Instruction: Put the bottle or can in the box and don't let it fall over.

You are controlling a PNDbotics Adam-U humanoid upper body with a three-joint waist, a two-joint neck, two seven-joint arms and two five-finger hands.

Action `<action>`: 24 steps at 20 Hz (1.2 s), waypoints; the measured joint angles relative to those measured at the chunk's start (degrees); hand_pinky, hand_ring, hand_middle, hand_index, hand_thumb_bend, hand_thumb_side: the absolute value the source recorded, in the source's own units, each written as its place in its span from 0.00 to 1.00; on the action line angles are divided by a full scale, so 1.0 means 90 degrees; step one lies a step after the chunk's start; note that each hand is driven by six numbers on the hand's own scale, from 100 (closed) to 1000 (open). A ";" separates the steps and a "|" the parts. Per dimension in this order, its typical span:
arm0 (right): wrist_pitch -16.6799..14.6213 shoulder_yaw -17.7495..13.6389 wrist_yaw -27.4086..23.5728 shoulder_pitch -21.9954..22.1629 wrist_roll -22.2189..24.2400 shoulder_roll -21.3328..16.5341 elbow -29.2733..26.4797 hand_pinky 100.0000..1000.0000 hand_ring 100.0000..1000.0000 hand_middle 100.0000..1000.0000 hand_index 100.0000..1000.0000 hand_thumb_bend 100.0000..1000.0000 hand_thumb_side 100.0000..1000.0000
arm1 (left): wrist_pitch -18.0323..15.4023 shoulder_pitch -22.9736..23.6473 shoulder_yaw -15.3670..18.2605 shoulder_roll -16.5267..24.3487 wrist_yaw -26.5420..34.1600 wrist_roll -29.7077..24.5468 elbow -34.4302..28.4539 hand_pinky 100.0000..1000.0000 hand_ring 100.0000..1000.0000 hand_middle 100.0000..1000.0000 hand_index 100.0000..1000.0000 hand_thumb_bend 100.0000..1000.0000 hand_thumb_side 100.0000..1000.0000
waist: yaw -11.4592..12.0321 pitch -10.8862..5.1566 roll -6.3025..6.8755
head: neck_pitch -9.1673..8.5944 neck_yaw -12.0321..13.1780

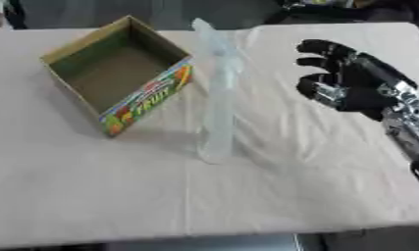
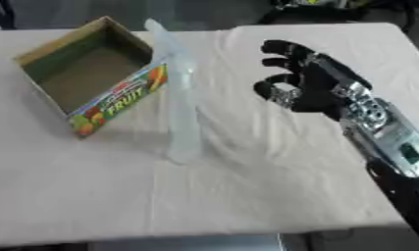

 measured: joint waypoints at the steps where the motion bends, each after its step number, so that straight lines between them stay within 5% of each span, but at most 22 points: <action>1: 0.0011 0.0021 -0.0019 -0.0004 0.0016 0.0000 -0.0005 0.79 0.93 0.93 0.93 0.36 0.13 | 0.0004 0.0000 0.0000 -0.0001 0.0000 -0.0004 0.0000 0.72 0.78 0.74 0.82 0.67 0.72 | 0.0001 0.0000 0.0000 | 0.0000 0.0000; 24: 0.0314 0.0531 -0.0121 -0.0290 0.0476 0.0136 -0.0021 0.79 0.95 0.95 0.94 0.35 0.15 | 0.0017 -0.0003 -0.0004 -0.0050 0.0000 -0.0029 0.0002 0.72 0.78 0.74 0.81 0.66 0.72 | 0.0063 0.0015 -0.0004 | -0.0002 -0.0010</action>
